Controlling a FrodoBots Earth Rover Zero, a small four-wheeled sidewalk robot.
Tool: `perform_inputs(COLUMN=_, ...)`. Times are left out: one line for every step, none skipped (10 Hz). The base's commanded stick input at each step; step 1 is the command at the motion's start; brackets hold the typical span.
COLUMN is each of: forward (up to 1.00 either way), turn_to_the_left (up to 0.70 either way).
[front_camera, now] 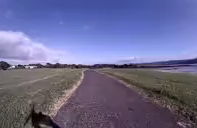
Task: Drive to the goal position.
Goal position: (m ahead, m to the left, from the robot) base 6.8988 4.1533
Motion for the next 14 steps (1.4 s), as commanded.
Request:
perform_inputs(forward=0.7, turn_to_the_left=0.0)
perform_inputs(forward=0.7, turn_to_the_left=0.02)
perform_inputs(forward=0.7, turn_to_the_left=0.09)
perform_inputs(forward=0.7, turn_to_the_left=0.01)
perform_inputs(forward=0.7, turn_to_the_left=0.0)
perform_inputs(forward=0.7, turn_to_the_left=0.0)
perform_inputs(forward=0.7, turn_to_the_left=0.0)
perform_inputs(forward=0.7, turn_to_the_left=0.0)
perform_inputs(forward=0.7, turn_to_the_left=0.0)
perform_inputs(forward=0.7, turn_to_the_left=0.0)
perform_inputs(forward=0.7, turn_to_the_left=0.0)
perform_inputs(forward=0.7, turn_to_the_left=0.0)
perform_inputs(forward=0.7, turn_to_the_left=0.0)
perform_inputs(forward=0.7, turn_to_the_left=0.0)
